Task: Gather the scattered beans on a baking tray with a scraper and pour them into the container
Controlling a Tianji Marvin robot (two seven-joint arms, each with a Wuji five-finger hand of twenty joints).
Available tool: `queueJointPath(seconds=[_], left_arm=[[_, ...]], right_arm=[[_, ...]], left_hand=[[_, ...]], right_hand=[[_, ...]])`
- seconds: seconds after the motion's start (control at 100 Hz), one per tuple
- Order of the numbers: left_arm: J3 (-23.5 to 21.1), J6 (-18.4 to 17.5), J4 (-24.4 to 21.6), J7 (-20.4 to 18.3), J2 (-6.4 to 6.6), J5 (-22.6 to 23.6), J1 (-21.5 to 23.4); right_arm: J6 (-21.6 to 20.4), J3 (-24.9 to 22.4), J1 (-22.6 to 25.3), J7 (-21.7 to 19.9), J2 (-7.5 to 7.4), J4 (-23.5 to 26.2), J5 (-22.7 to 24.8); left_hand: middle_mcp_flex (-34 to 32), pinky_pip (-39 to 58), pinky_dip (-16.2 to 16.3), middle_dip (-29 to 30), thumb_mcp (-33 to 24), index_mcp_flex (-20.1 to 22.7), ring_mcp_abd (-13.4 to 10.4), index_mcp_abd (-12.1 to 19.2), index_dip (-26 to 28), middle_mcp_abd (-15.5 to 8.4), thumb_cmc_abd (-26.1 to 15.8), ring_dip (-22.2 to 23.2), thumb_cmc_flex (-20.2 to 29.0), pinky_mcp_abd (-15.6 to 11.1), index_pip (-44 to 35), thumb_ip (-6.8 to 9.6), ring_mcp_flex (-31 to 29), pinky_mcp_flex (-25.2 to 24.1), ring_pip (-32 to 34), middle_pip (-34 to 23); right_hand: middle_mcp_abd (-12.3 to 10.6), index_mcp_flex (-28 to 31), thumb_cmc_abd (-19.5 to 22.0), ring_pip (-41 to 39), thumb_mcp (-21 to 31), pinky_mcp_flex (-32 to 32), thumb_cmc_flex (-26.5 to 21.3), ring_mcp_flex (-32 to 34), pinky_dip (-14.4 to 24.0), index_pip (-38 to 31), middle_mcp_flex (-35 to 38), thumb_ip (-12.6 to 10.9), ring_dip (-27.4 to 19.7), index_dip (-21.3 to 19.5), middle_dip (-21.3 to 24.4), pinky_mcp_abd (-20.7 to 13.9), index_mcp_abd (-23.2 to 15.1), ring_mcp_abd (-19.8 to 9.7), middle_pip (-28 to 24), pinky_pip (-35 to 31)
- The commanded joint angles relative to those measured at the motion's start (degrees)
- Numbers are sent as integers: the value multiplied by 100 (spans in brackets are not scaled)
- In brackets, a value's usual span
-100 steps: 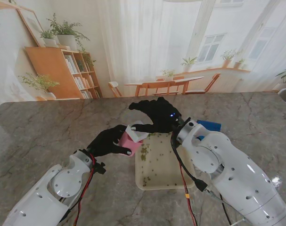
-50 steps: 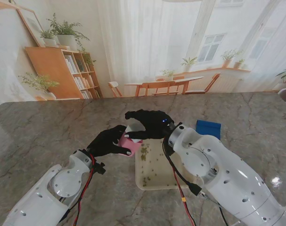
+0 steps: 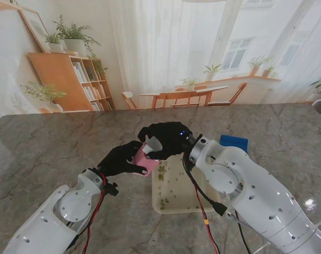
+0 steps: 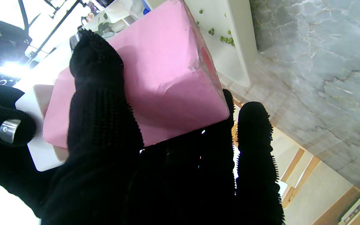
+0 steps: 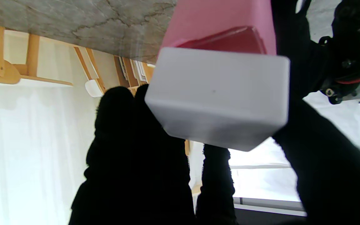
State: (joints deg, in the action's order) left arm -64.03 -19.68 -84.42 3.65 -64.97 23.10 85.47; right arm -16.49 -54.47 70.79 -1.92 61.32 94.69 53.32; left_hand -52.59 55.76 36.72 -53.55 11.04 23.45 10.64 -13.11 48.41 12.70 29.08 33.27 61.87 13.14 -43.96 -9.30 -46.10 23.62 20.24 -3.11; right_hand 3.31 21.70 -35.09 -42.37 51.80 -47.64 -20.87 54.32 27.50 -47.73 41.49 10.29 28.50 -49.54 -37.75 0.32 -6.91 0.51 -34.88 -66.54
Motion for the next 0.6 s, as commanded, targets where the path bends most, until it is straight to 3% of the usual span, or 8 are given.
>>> queueJointPath(seconds=[0.0,0.08,0.24,0.41,0.42,0.59], left_arm=[[12,-19,-5,16,-11,-9,13],[12,-19,-5,16,-11,-10,12],[4,10,-24,40,-26,-69,23],[-10,-24,3,28,-63,-375,27],[-11,-30,6,25,-65,-398,27],[-54,-120,6,-17,-71,-550,54]], right_arm=[[-115,-23,-49,41,-4,-96,52],[-243,-12,-76,204,2,-178,127],[-460,27,-137,577,15,-341,325],[-820,66,-254,1074,27,-541,567],[-840,68,-260,1097,28,-550,579],[-1148,57,-327,1282,28,-640,653]], left_hand=[[-690,43,144,-409,-1230,549,-229,753,558,-995,-1108,82,1086,-13,-1657,692,-198,-55,192,-826],[-695,43,143,-411,-1229,550,-230,754,560,-989,-1104,82,1087,-15,-1658,692,-198,-53,192,-831],[-696,49,146,-410,-1227,552,-236,757,559,-993,-1100,83,1085,-12,-1660,691,-203,-47,194,-831],[-704,46,142,-403,-1226,563,-251,785,557,-1011,-1093,79,1080,-26,-1667,692,-210,-37,189,-824],[-704,44,141,-402,-1227,565,-254,788,557,-1011,-1093,78,1081,-28,-1669,693,-210,-38,188,-823],[-736,19,118,-356,-1223,600,-307,899,522,-1074,-1070,53,1051,-77,-1677,694,-258,13,156,-789]], right_hand=[[-377,-194,-116,-9,1253,-225,-1056,309,-114,-183,209,84,-67,242,-69,-800,-143,-1044,-571,102],[-441,-250,-429,85,1392,-335,-1244,422,-141,-331,255,345,-127,338,-98,-957,-245,-1113,-581,151],[-558,-280,-818,188,1573,-490,-1472,592,-173,-598,326,639,-160,471,-87,-1178,-397,-1249,-636,180],[-697,-263,-998,225,1710,-573,-1601,719,-186,-823,417,760,-176,562,-37,-1314,-573,-1390,-685,171],[-698,-284,-1003,250,1739,-571,-1598,727,-203,-896,413,787,-160,703,-1,-1313,-591,-1397,-715,172],[-803,-311,-989,290,1801,-512,-1531,682,-255,-1027,374,826,-141,857,65,-1284,-743,-1428,-731,245]])
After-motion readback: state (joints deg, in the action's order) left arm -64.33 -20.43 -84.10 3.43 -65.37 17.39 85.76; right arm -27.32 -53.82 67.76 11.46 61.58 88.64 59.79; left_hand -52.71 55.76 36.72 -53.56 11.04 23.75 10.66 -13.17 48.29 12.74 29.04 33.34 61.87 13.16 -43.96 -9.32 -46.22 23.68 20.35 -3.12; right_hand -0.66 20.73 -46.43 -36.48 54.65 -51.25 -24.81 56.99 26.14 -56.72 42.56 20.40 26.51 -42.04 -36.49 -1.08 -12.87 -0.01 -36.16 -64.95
